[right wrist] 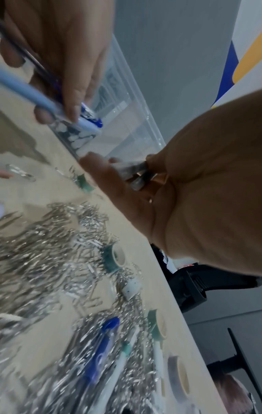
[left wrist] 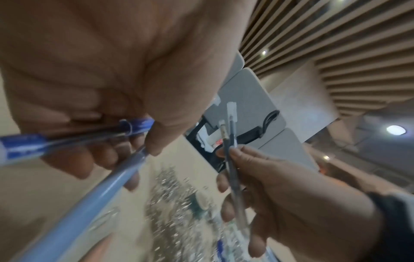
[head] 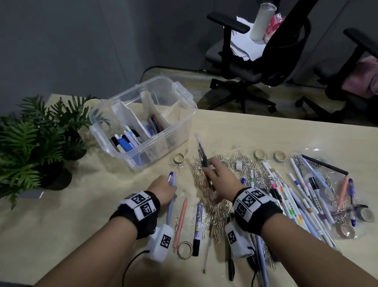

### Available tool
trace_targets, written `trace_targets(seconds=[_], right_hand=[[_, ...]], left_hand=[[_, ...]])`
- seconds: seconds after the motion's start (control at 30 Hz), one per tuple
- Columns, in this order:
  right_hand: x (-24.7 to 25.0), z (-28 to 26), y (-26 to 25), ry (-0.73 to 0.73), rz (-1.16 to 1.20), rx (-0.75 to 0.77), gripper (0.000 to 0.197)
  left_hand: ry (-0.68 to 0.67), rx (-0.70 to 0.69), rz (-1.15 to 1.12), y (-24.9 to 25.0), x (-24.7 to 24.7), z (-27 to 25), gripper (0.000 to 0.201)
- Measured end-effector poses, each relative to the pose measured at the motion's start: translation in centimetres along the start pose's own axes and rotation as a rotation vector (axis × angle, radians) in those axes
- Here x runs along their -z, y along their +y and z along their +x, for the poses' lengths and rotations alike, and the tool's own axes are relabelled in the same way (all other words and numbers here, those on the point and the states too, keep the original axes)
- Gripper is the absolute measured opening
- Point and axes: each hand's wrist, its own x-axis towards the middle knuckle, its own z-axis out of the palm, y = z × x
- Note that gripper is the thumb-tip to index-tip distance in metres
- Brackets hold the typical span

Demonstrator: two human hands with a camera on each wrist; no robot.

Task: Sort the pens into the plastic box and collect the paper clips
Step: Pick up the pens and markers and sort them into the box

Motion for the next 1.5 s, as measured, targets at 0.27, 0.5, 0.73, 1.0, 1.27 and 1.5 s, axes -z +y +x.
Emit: trace_targets(seconds=[0.27,0.5,0.73,1.0,1.27,1.5], right_hand=[[2.2,0.4,-4.4,0.041,0.202,0.136,0.009],[3.2,2.8,-8.0,0.134,0.266,0.194,0.011],[1.9,6.4,-11.6,0.154,0.074,0.257,0.011],[-1.6,11.1,-14.1,0.223,-0.161,0.243,0.018],[-3.9,13.1,-13.9,0.326,-0.458,0.208,0.027],[-3.5,13.7,-13.0,0.408,-0.294,0.303,0.034]], left_hand=[[-0.074,-0.146,-0.549,5.5,5.8,-2.9,0.017],[0.077,-0.269,-0.889,7.3,12.1,-3.0,0.024],[0.283,-0.285,-1.010,5.9,15.8,-0.6,0.019],[0.402,-0.223,-0.988,4.8,17.2,2.2,0.005],[0.378,-0.228,-0.955,4.8,18.2,4.2,0.006],[0.399,-0.167,-0.847,5.4,18.4,6.2,0.023]])
